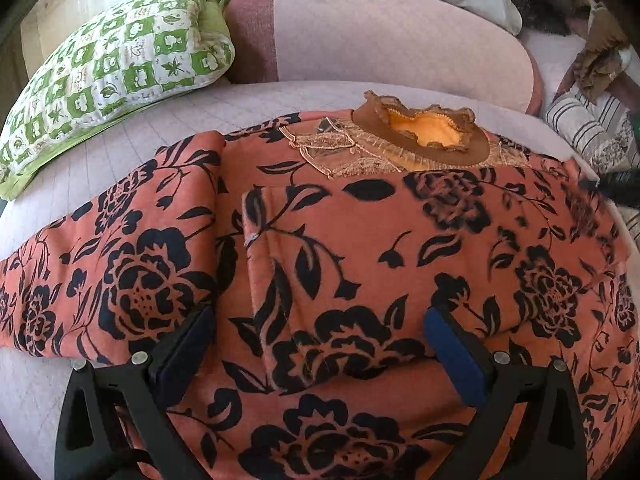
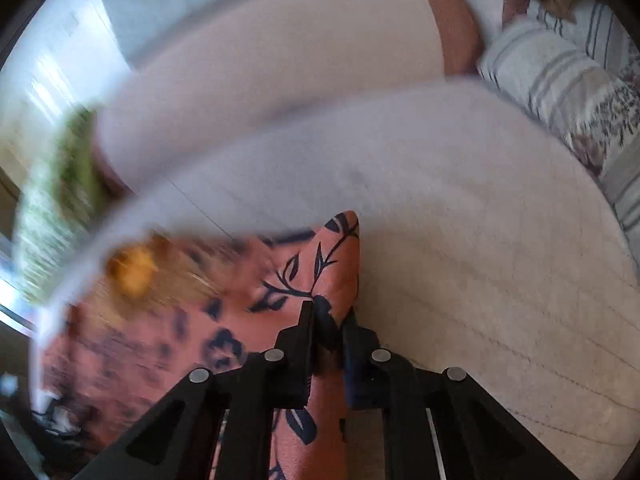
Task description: Fold small clothes
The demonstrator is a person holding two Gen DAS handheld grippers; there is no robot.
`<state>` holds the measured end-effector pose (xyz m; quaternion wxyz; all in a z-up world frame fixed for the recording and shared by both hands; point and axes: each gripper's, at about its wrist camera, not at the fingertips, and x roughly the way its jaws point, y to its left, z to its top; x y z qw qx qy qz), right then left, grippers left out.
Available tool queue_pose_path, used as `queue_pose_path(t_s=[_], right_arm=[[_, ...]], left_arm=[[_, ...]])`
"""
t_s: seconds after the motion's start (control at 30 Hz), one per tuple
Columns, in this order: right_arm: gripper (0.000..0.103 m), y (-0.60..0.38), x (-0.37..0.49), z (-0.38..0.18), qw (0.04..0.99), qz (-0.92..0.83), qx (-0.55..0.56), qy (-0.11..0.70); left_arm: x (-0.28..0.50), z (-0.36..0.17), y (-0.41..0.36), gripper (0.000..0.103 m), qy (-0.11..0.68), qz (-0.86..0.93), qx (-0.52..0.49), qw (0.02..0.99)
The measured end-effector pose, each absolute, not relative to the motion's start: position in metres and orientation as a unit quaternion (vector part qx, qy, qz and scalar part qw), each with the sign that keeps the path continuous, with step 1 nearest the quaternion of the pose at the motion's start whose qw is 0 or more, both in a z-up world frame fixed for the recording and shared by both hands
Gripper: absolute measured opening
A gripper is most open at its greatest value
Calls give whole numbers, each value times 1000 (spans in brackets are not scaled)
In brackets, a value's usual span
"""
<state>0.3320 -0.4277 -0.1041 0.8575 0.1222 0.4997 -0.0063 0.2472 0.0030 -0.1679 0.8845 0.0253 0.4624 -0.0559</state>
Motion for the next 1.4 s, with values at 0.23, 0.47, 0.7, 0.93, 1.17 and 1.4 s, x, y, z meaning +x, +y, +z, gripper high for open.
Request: queue_pose_path(t_s=[0.23, 0.47, 0.7, 0.93, 1.17, 1.4], right_arm=[[76, -440, 270, -73, 878, 7, 188, 440], [74, -412, 242, -112, 808, 137, 246, 518], [81, -390, 202, -52, 868, 107, 219, 434], [81, -348, 156, -79, 872, 103, 169, 447], [81, -339, 139, -91, 865, 96, 179, 459], [81, -335, 143, -85, 867, 96, 177, 455]], left_arm=[[233, -135, 14, 103, 430, -66, 8, 900], [247, -155, 20, 102, 475, -64, -10, 878], [193, -86, 85, 102, 389, -64, -92, 914], [169, -99, 274, 100, 347, 36, -363, 864], [188, -128, 350, 72, 362, 147, -410, 824], [189, -140, 355, 74, 380, 204, -410, 804]])
